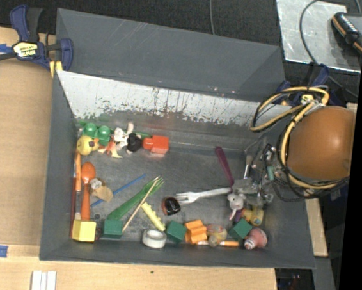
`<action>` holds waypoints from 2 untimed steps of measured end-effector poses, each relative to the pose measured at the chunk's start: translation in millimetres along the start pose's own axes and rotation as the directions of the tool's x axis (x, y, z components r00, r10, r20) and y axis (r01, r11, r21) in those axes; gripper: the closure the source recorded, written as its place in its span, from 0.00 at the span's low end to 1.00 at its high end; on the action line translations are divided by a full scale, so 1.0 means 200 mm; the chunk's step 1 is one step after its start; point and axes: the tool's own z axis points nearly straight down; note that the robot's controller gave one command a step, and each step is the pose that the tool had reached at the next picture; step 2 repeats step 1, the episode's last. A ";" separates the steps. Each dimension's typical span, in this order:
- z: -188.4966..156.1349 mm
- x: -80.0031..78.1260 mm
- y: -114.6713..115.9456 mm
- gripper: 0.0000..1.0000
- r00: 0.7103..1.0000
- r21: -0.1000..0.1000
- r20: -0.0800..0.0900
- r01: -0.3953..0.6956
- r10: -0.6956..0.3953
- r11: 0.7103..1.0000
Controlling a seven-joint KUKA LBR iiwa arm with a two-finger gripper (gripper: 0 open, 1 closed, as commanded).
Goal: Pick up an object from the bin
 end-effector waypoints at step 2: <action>-0.12 0.00 -0.03 1.00 0.999 0.000 -0.009 0.035 -0.035 0.999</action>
Offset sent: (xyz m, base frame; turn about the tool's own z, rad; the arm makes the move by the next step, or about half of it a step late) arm 0.0054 0.0517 0.0668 -0.3520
